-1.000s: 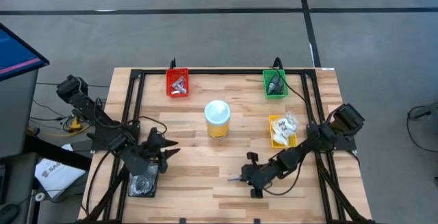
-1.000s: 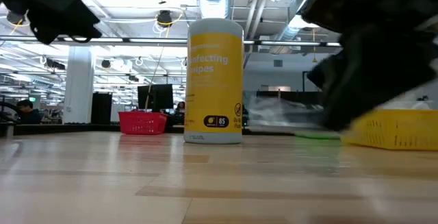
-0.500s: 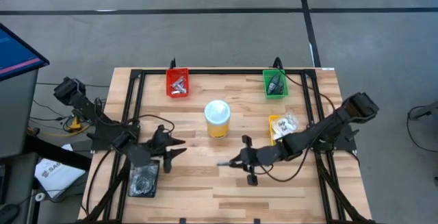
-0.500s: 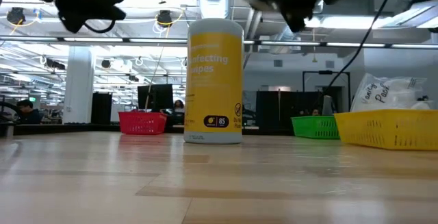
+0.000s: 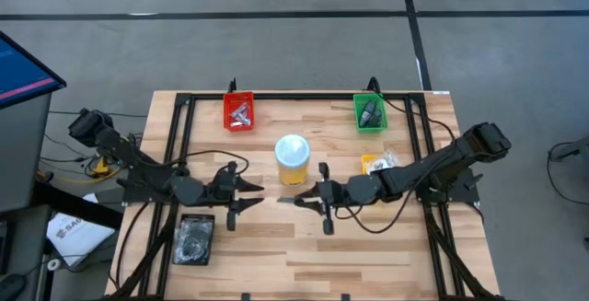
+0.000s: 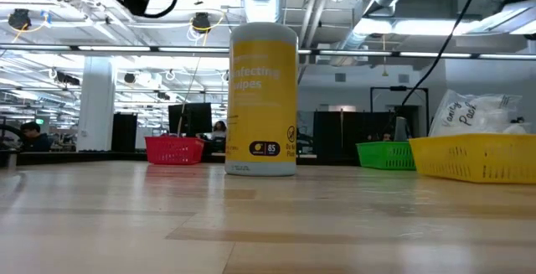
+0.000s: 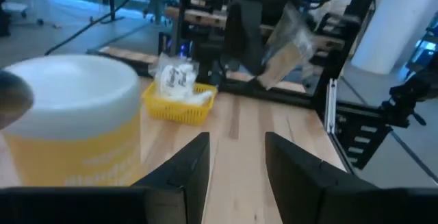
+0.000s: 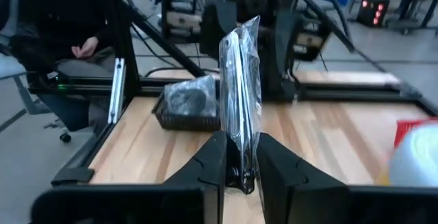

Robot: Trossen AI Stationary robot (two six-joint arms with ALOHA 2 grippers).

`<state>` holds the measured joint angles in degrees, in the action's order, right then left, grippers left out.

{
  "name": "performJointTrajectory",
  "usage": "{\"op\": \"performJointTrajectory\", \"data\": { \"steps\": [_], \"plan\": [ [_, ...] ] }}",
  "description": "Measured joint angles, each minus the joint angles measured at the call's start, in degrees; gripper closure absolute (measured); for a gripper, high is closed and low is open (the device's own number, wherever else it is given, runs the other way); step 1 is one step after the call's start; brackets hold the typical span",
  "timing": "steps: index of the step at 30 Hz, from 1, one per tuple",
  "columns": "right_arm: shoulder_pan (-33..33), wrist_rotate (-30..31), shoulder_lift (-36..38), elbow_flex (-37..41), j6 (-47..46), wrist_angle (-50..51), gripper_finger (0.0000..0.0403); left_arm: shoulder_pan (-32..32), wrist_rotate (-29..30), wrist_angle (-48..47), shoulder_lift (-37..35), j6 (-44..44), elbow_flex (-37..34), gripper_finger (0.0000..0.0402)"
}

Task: Pick & Place Travel size toiletries
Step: Put the silver nail cutter into the red bin

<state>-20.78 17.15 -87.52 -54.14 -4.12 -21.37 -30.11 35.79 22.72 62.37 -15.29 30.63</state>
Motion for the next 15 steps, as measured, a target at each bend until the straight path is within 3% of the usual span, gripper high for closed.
{"op": "performJointTrajectory", "data": {
  "steps": [15],
  "plan": [
    [0.77,1.08,0.06,-3.92,4.13,-0.59,0.0359,6.01,-10.65,27.18,10.05,12.06,-0.02,0.027]
  ]
}}
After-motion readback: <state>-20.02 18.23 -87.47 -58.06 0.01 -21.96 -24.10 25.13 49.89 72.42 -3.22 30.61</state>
